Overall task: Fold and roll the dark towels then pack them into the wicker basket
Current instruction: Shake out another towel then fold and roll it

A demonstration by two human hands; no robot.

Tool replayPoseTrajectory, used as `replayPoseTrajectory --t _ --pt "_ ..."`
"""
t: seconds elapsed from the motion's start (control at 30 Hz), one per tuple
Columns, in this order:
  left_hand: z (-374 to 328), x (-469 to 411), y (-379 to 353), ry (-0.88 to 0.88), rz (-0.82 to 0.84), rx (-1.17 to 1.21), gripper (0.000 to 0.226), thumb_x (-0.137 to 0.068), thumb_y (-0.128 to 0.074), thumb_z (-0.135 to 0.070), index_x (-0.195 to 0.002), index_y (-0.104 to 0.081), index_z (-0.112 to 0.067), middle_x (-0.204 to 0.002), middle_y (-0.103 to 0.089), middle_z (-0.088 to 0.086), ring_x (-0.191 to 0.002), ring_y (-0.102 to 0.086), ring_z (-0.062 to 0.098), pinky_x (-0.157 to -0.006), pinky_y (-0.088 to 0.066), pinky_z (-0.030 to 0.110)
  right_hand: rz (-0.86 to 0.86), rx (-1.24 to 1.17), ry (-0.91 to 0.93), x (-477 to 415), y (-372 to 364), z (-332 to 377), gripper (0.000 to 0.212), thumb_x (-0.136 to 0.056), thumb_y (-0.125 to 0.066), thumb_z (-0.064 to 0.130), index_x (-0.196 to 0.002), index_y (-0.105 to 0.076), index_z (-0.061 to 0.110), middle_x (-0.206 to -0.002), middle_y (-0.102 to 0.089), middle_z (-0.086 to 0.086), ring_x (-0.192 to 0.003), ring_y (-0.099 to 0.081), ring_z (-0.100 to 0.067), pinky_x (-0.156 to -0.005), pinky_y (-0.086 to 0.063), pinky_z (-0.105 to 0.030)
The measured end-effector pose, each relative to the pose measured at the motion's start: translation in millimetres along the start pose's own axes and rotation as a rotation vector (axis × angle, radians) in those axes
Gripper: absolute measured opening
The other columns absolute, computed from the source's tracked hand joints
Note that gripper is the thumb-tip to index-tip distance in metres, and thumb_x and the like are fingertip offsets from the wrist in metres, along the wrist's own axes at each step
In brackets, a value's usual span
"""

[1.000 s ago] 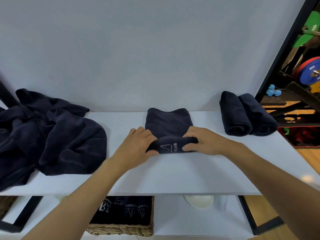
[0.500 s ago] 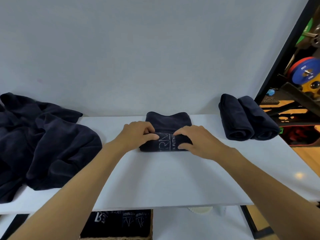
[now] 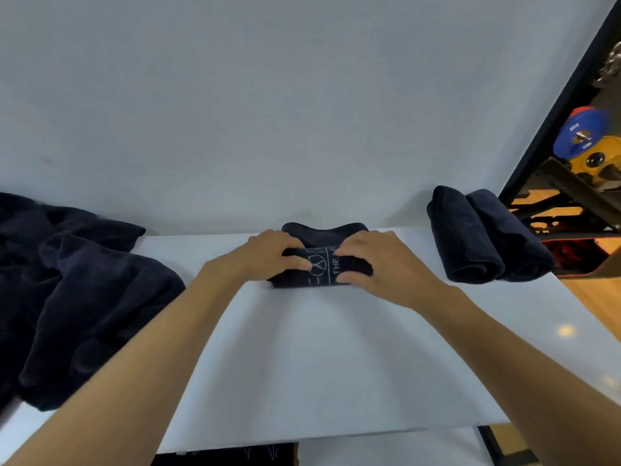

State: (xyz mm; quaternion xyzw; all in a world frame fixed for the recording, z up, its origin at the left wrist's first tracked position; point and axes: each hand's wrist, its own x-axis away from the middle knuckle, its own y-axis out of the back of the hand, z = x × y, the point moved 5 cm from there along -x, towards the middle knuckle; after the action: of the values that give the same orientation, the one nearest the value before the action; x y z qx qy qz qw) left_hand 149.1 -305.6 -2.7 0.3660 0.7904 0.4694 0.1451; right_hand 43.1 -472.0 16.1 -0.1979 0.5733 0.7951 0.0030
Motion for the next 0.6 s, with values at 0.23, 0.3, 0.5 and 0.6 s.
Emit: replayPoseTrajectory --t 0.23,0.3,0.5,0.6 --pt "-1 -20 22 0.046 -0.282 0.002 0.023 -0.085 -0.069 -0.044 -0.095 -0.072 -0.024 -0.092 -0.066 -0.007 -0.087 -0.059 0.012 -0.078 -0.046 0.026 0.168 -0.196 -0.171 -32 -8 -38 0.033 -0.088 -0.069 0.033 -0.120 -0.065 0.024 -0.110 -0.066 0.009 -0.095 -0.055 -0.006 -0.076 -0.038 -0.008" --pt "-6 -8 23 -0.041 -0.418 -0.081 0.038 -0.076 -0.070 -0.058 -0.099 -0.071 -0.027 -0.095 -0.066 -0.010 -0.089 -0.056 0.010 -0.083 -0.044 0.028 0.250 -0.275 -0.228 -46 -9 -50 0.029 -0.088 -0.069 0.034 -0.116 -0.067 0.026 -0.106 -0.066 0.010 -0.094 -0.056 -0.007 -0.073 -0.038 -0.006" --pt "6 -19 11 0.034 -0.237 -0.111 0.061 -0.068 -0.057 -0.070 -0.111 -0.066 -0.028 -0.100 -0.064 -0.008 -0.093 -0.055 0.015 -0.083 -0.043 0.030 0.351 -0.447 -0.325 -75 -20 -74 0.009 -0.088 -0.069 0.034 -0.096 -0.065 0.035 -0.105 -0.067 0.006 -0.099 -0.061 -0.008 -0.082 -0.045 -0.027" --pt "9 -41 21 0.085 -0.107 -0.024 0.039 -0.084 -0.066 -0.051 -0.112 -0.067 -0.024 -0.102 -0.063 -0.002 -0.097 -0.056 0.016 -0.078 -0.040 0.019 0.138 -0.304 -0.206 -81 -9 -73 0.006 -0.089 -0.067 0.026 -0.095 -0.069 0.028 -0.095 -0.068 0.008 -0.090 -0.062 -0.010 -0.084 -0.047 -0.029"
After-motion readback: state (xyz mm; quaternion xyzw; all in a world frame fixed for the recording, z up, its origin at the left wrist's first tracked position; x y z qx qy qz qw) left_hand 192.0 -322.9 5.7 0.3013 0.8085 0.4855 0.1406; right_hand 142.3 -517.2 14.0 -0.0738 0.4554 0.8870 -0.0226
